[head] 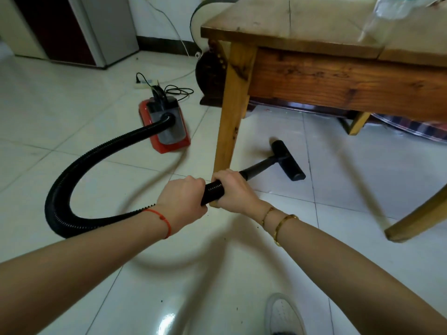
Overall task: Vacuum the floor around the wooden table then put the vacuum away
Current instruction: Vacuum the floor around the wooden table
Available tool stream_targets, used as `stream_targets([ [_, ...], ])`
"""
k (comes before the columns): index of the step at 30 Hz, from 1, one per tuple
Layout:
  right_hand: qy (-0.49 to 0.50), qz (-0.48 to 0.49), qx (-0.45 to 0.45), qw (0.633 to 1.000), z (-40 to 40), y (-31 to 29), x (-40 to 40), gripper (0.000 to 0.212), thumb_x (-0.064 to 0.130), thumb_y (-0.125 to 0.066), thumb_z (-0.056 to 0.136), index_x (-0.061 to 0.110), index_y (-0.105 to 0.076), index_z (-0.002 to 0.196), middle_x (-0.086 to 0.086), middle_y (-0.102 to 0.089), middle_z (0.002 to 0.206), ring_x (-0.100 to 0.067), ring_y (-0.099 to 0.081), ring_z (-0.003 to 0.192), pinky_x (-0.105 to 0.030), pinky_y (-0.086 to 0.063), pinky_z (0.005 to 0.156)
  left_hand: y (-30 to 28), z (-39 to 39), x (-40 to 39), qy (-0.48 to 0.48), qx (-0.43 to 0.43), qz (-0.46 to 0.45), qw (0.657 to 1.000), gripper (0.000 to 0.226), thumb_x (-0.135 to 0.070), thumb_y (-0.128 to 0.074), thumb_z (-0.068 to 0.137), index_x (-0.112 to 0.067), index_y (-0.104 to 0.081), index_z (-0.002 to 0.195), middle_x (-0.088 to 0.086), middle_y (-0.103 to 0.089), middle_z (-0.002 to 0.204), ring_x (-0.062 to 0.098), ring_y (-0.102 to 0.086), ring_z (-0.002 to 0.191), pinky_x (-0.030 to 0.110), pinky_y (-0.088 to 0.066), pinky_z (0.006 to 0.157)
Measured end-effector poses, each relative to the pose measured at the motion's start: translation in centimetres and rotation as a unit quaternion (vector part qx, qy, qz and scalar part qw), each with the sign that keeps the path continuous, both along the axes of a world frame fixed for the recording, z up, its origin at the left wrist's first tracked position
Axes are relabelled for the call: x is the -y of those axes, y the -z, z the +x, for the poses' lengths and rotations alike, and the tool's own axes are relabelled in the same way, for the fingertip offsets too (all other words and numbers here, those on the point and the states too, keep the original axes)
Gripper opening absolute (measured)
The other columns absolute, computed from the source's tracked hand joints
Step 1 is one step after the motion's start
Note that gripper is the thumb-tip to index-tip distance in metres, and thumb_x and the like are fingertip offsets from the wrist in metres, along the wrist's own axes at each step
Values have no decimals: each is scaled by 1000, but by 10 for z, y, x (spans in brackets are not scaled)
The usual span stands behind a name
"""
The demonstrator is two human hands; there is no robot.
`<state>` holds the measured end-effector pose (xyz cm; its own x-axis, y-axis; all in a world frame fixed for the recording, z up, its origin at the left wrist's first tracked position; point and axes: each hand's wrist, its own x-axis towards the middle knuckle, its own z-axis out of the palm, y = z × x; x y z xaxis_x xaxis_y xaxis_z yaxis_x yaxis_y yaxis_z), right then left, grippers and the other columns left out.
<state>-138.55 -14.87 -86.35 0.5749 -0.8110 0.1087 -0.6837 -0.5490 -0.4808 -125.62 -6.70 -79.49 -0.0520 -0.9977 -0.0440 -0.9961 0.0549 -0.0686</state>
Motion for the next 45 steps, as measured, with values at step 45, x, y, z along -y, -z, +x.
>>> stream_targets([
  [45,103,-44,9,994,-124,25,24,16,2,-65,74,12,-54,80,0,-53,79,-17,-43,80,-26,-33,68,20,-115,46,71,-39,7,997,17,-19,-57,88,-13,-59,103,0,-48,78,21,-53,67,27,-42,58],
])
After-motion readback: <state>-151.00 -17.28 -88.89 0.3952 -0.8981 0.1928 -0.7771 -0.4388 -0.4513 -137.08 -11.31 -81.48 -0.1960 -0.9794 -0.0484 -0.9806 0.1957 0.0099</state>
